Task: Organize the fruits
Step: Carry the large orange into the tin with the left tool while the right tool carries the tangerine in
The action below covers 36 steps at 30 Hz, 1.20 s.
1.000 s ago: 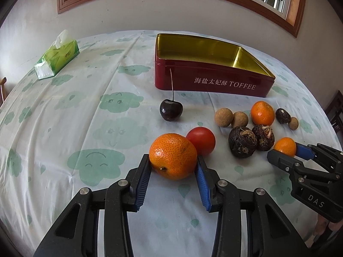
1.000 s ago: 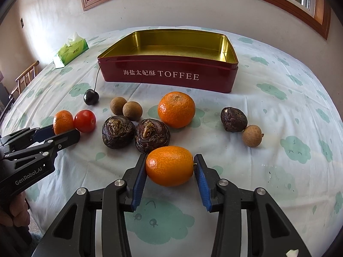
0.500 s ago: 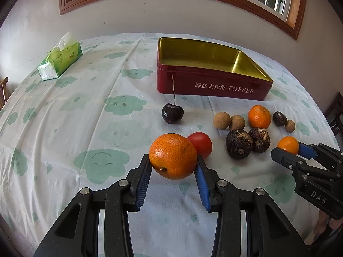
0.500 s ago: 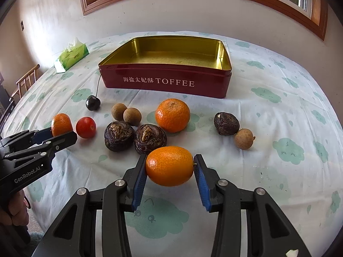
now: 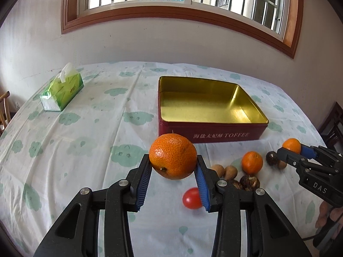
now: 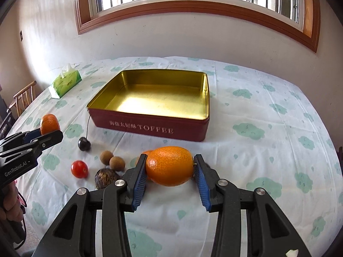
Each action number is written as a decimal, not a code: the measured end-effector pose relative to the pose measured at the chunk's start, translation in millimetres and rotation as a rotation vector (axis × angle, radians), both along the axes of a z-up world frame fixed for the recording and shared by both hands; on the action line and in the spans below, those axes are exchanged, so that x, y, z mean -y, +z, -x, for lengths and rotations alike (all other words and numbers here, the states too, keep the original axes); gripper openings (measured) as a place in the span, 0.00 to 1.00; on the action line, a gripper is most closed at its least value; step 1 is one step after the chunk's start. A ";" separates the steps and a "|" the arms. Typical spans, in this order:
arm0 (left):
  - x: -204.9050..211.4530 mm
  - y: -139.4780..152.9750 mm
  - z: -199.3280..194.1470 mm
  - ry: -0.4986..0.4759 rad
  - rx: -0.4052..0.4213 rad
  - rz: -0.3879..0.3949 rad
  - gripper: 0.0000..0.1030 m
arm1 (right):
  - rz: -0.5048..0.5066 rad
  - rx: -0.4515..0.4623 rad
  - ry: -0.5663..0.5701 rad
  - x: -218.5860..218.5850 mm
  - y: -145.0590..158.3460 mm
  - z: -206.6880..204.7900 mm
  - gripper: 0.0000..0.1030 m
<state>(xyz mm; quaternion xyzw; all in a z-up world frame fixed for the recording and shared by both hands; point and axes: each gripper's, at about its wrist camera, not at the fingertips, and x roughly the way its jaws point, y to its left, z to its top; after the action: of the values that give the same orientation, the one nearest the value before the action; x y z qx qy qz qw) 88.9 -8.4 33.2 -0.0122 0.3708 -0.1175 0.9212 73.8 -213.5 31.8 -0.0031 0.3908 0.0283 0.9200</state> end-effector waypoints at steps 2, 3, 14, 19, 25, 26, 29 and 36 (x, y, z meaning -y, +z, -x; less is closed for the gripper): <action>2.9 8.0 -12.9 0.002 0.021 -0.004 0.40 | 0.008 0.014 -0.006 3.9 6.3 -13.1 0.39; 4.9 11.8 -20.0 0.006 0.031 -0.008 0.40 | 0.009 0.016 -0.009 5.7 9.0 -20.6 0.39; 37.8 14.7 -97.9 -0.019 0.002 -0.038 0.40 | 0.047 -0.026 0.015 5.2 5.9 -98.1 0.39; 49.3 -3.9 -118.0 -0.026 -0.059 -0.060 0.40 | 0.051 -0.066 0.026 3.0 -8.8 -117.7 0.39; 56.5 -22.2 -130.5 -0.029 -0.108 -0.086 0.40 | 0.041 -0.102 0.031 3.6 -21.6 -129.2 0.39; 57.4 -24.5 -131.8 -0.028 -0.111 -0.093 0.40 | 0.043 -0.105 0.031 3.6 -23.2 -130.3 0.39; 59.3 -31.7 -134.5 -0.027 -0.128 -0.105 0.40 | 0.040 -0.120 0.030 3.6 -27.9 -132.8 0.39; 61.8 -41.0 -134.0 -0.026 -0.133 -0.143 0.40 | 0.023 -0.141 0.010 5.7 -33.1 -130.1 0.39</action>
<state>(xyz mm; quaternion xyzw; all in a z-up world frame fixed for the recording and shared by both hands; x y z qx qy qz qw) 222.9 -70.2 -7.7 0.0508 0.4386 -0.1017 0.8915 203.9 -219.1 -1.3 -0.0135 0.4549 0.0284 0.8900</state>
